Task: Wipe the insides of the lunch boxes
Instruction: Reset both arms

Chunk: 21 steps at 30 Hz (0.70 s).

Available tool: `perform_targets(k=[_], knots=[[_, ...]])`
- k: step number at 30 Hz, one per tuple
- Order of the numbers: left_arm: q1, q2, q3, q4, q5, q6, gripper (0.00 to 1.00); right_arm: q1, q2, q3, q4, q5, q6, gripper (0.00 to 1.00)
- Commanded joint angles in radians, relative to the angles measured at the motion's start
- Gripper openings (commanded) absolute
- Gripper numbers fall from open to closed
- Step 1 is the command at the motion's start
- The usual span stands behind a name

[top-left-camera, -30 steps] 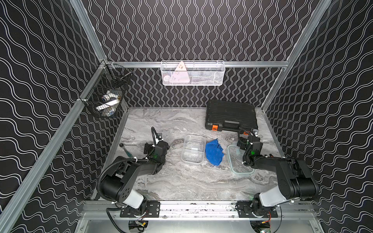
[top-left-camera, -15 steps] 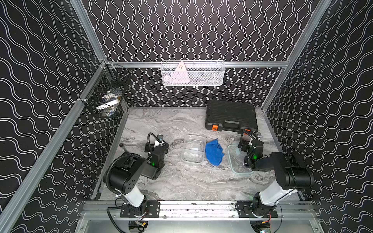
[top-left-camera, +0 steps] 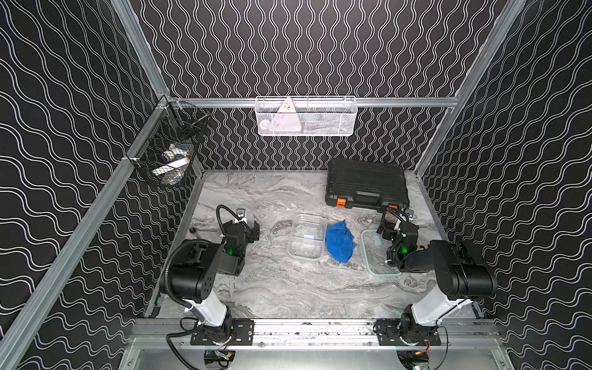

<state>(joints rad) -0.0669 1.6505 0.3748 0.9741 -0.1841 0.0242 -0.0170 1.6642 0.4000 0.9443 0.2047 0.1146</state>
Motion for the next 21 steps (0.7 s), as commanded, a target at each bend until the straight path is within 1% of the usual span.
perform_targets(k=[1,2,21], knots=[[0.009,0.004,0.006,0.031,0.081,-0.013,0.99,0.000,0.001,-0.003,0.046,0.001,-0.008,1.00],[0.009,-0.003,0.007,0.011,0.080,-0.015,0.99,0.000,-0.002,0.000,0.035,0.002,-0.007,1.00],[-0.005,0.003,0.007,0.025,0.059,-0.009,0.99,0.000,-0.002,0.000,0.040,0.001,-0.010,1.00]])
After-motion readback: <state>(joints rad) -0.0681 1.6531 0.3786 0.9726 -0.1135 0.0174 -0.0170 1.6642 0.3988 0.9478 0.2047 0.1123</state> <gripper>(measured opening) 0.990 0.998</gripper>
